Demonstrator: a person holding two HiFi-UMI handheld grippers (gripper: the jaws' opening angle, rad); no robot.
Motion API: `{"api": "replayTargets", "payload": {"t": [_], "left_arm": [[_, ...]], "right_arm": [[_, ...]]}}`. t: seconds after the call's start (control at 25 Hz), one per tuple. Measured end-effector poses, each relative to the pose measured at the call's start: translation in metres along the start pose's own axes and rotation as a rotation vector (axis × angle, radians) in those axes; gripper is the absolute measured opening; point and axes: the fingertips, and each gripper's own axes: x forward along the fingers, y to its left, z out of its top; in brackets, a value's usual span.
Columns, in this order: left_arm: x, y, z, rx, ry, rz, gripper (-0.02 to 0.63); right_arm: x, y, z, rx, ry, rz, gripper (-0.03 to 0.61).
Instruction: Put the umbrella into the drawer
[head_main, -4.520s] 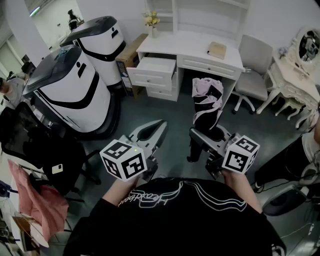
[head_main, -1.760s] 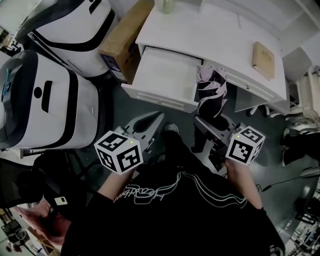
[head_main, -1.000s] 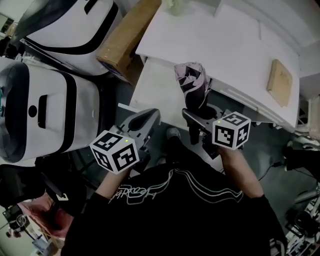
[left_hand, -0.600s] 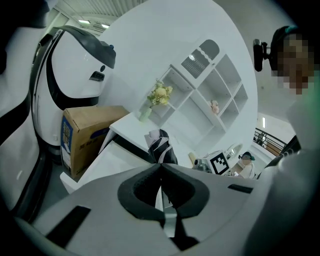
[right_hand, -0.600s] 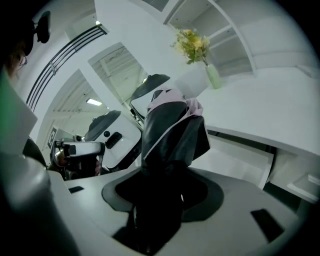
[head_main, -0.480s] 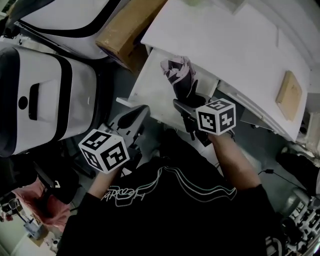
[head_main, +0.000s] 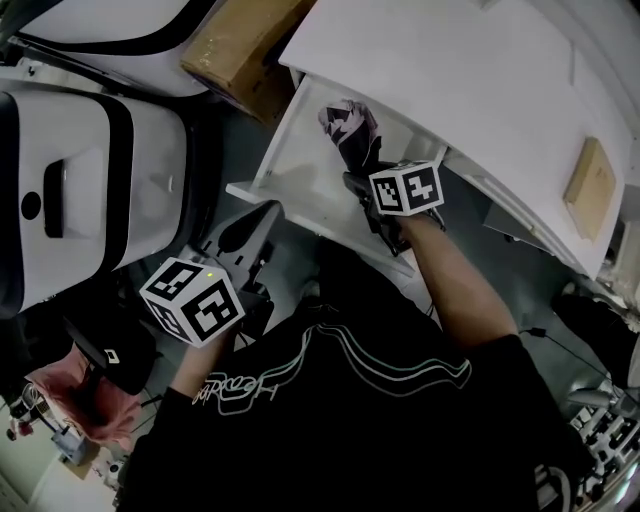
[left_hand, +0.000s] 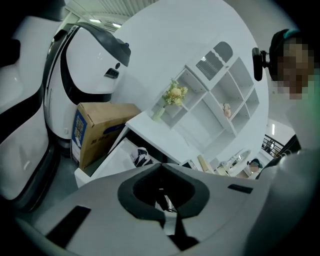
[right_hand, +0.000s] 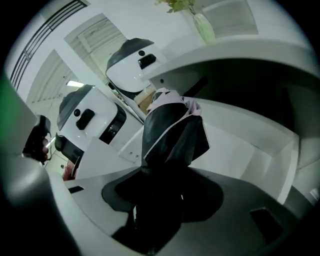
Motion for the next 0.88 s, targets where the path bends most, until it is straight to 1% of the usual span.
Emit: {"api": "replayTargets", "payload": {"t": [0.2,0.36,0.6,0.88], "left_arm": [[0.004,0.012,-0.001,-0.010,0.004,0.020,0.020],[0.008,0.020,-0.004,-0.020,0.014,0.025,0.020],[0.008,0.028,-0.007,-0.038,0.026,0.033,0.020],[0.007,0.031,-0.011,-0.041,0.029,0.046,0.020]], "right_arm": [[0.030,-0.036,-0.011,0.012,0.066,-0.088,0.222],[0.048,-0.049,-0.020,0.041,0.098,-0.126,0.222],[0.064,-0.053,-0.030,0.054,0.118,-0.143,0.224],[0.069,-0.057,-0.033,0.020,0.125,-0.154,0.227]]}}
